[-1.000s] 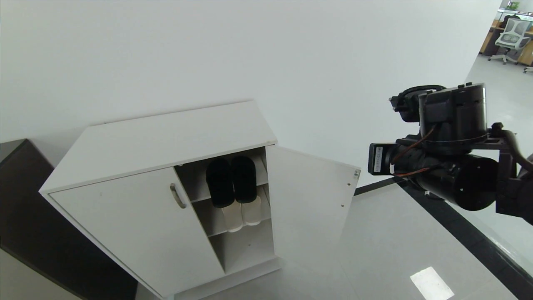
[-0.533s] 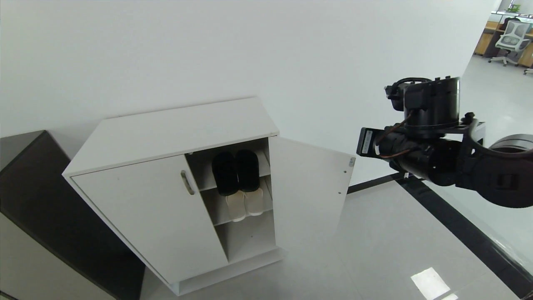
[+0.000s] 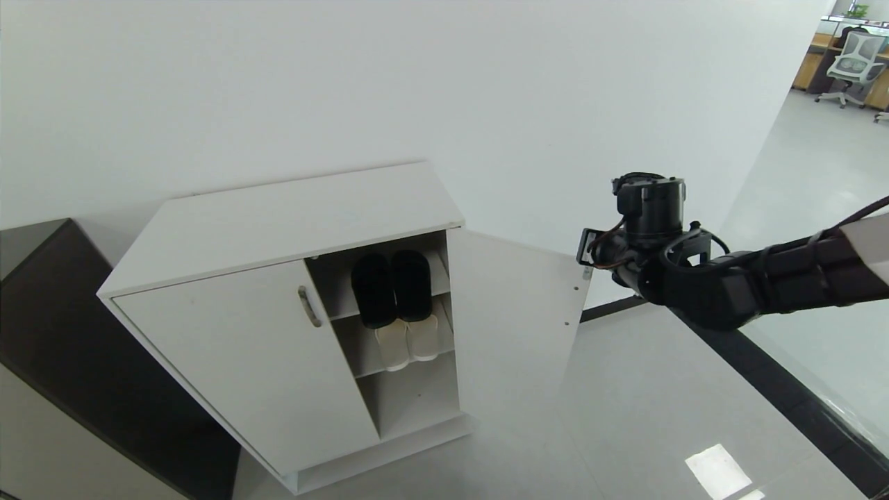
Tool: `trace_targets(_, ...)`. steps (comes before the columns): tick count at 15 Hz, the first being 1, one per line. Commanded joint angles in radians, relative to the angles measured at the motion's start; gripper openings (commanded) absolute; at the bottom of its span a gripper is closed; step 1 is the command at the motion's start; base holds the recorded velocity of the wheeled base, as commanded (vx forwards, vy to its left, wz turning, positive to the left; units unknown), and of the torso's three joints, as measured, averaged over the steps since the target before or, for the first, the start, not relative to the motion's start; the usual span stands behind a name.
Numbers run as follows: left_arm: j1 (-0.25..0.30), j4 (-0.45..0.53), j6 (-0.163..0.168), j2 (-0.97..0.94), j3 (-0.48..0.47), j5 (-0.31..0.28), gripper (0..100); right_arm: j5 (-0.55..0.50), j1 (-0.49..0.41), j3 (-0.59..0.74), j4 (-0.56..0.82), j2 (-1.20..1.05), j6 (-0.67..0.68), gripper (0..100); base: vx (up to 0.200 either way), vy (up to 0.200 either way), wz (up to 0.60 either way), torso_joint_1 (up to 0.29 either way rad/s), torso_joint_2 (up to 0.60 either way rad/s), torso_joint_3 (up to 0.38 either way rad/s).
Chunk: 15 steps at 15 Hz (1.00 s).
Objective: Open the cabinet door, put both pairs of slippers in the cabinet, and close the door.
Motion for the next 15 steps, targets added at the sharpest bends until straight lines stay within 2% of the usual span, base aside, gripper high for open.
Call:
trace_targets(1, 0.0, 0.0, 0.001, 0.0, 0.0, 0.0, 0, 0.001, -0.024, -0.036, -0.006, 0.099, -0.002, 0, 0.0, 0.0, 0.0, 0.0, 0.0, 0.0)
trace_targets(7, 0.0, 0.0, 0.0, 0.0, 0.0, 0.0, 0, 0.021, -0.022, -0.025, 0.0, 0.1, -0.002, 0, 0.0, 0.0, 0.0, 0.0, 0.0, 0.0)
trace_targets(10, 0.0, 0.0, 0.0, 0.0, 0.0, 0.0, 0, 0.03, 0.016, 0.044, 0.009, 0.033, -0.004, 0, 0.0, 0.0, 0.0, 0.0, 0.0, 0.0)
trace_targets(12, 0.0, 0.0, 0.0, 0.0, 0.0, -0.001, 0, 0.03, 0.072, 0.096, 0.007, -0.008, -0.009, 0, 0.0, 0.0, 0.0, 0.0, 0.0, 0.0)
trace_targets(15, 0.0, 0.0, 0.0, 0.0, 0.0, -0.001, 0, 0.031, 0.202, 0.188, 0.006, -0.091, -0.009, 0, 0.0, 0.0, 0.0, 0.0, 0.0, 0.0)
